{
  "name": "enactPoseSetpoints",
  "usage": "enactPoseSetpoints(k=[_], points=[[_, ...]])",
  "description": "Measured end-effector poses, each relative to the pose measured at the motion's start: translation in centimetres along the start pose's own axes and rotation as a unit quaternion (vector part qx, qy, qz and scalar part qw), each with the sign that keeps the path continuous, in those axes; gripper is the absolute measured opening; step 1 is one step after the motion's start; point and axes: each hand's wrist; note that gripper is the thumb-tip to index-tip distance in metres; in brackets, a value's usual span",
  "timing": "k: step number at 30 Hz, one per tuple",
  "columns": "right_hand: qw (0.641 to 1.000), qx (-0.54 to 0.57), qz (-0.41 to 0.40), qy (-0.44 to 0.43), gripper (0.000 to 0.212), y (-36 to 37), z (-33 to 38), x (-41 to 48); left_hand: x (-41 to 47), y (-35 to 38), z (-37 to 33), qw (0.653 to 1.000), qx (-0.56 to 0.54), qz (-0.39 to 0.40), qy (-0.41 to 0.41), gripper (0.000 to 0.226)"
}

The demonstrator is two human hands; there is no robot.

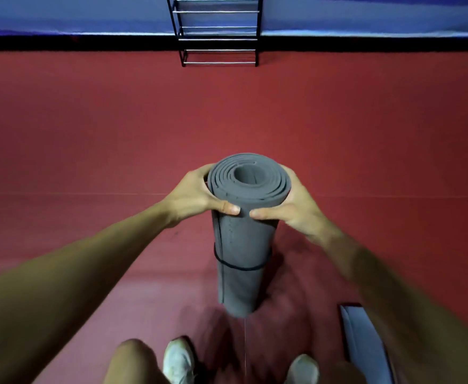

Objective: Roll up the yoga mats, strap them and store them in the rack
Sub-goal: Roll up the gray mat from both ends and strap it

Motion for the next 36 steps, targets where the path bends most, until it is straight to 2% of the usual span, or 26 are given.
enactPoseSetpoints(k=[5, 9, 12, 15, 19, 21, 26, 30, 36], points=[[0.999, -0.052, -0.009, 0.014, 0.123, 0.0, 10.0, -0.5, -4.4, -2.7, -9.7, 1.000, -0.015, 0.001, 0.025, 0.083], [0.994, -0.108, 0.006, 0.000, 0.125, 1.1, 20.2, 1.2, -7.8, -8.3, -16.6, 0.999, -0.035, -0.010, 0.022, 0.097], [0.990, -0.136, -0.007, -0.022, 0.121, 2.0, 28.7, 2.9, -9.6, -13.1, -22.2, 0.997, -0.053, -0.013, 0.050, 0.097], [0.984, -0.161, -0.020, -0.069, 0.113, 3.5, 37.1, 4.0, -11.6, -17.7, -27.7, 0.994, -0.052, -0.019, 0.096, 0.094], [0.975, -0.168, 0.025, -0.145, 0.083, 5.6, 46.3, 5.0, -13.8, -22.2, -33.0, 0.987, -0.064, -0.028, 0.147, 0.078], [0.971, -0.158, 0.051, -0.173, 0.075, 6.7, 50.3, 5.9, -14.8, -24.7, -35.4, 0.983, -0.048, -0.035, 0.172, 0.077], [0.965, -0.134, 0.082, -0.212, 0.072, 7.9, 54.8, 9.2, -14.7, -29.5, -38.9, 0.974, 0.013, -0.079, 0.210, 0.087], [0.967, -0.089, 0.069, -0.228, 0.073, 6.9, 55.7, 12.9, -11.8, -31.4, -40.6, 0.969, 0.021, -0.105, 0.222, 0.079], [0.974, -0.022, -0.008, -0.227, 0.063, 5.1, 53.7, 21.2, -3.9, -35.3, -42.1, 0.981, 0.030, -0.049, 0.187, 0.070]])
Point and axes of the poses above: each hand's wrist, its own x-axis towards the middle knuckle, its own y-axis out of the palm, z = x × y, and after that the axes turned 6 degrees about z, right-handed
